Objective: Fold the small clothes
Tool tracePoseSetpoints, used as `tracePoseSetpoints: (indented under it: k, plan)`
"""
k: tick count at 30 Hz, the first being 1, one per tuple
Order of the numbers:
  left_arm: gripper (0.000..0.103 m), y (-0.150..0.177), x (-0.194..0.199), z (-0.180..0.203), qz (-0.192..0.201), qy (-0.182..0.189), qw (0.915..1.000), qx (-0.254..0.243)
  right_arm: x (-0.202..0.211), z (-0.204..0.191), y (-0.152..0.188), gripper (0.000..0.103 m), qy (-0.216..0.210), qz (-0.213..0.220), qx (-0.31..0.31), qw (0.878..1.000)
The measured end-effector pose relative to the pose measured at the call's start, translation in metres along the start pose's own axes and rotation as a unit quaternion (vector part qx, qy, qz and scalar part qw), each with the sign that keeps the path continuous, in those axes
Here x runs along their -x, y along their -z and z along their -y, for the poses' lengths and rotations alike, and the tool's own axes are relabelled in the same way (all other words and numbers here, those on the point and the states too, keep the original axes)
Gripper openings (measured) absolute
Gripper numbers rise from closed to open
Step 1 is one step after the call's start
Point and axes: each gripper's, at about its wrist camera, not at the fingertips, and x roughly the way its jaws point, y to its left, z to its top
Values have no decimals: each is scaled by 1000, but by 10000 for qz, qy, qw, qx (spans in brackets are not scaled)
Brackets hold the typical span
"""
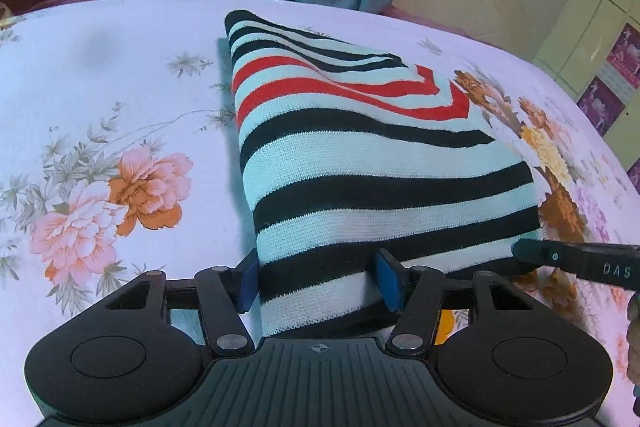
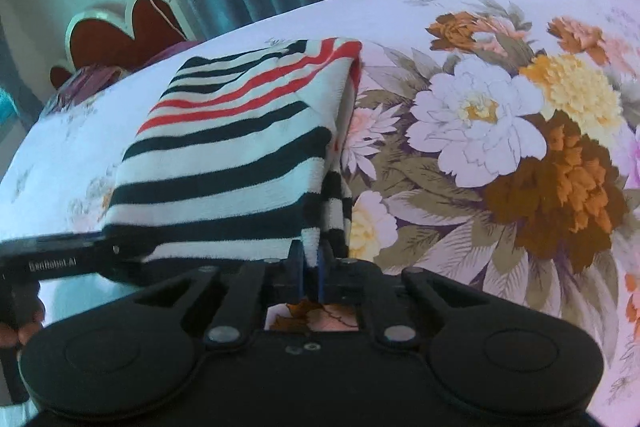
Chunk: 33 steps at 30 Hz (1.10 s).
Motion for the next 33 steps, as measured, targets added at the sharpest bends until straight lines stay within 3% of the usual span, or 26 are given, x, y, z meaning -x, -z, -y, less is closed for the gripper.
tracePoseSetpoints:
  k: [3,4,5,7,11,15,26,33]
  plan:
    - [77,-6,7,3,30,-154,9999,-34,10,-3,-5,25,34,-11,32,10000]
    - [84,-8,11,3,94,-227,9997,-22,14,-5,-9,41,52,31,25,10000]
    - [86,-11,15,2,165,-249,9996,15,18,-6,-14,47,33,119,23,9999]
    - [88,-18,20,0,226,-246,9994,108,21,-6,-25,46,-23,241,41,9997]
    - [90,-34,18,-4,201,-262,9990,300,15,-2,-46,58,18,312,-60,9995]
    - [92,-49,9,-4,211,-302,9988,337,4,-1,-62,61,-5,343,-112,9993]
    - [95,-79,-39,-7,-51,-144,9980,615,-52,13,-92,71,-160,-76,-211,9996]
    - [97,-75,-68,-16,-298,403,9944,934,-87,35,-90,70,-926,-335,-704,9926]
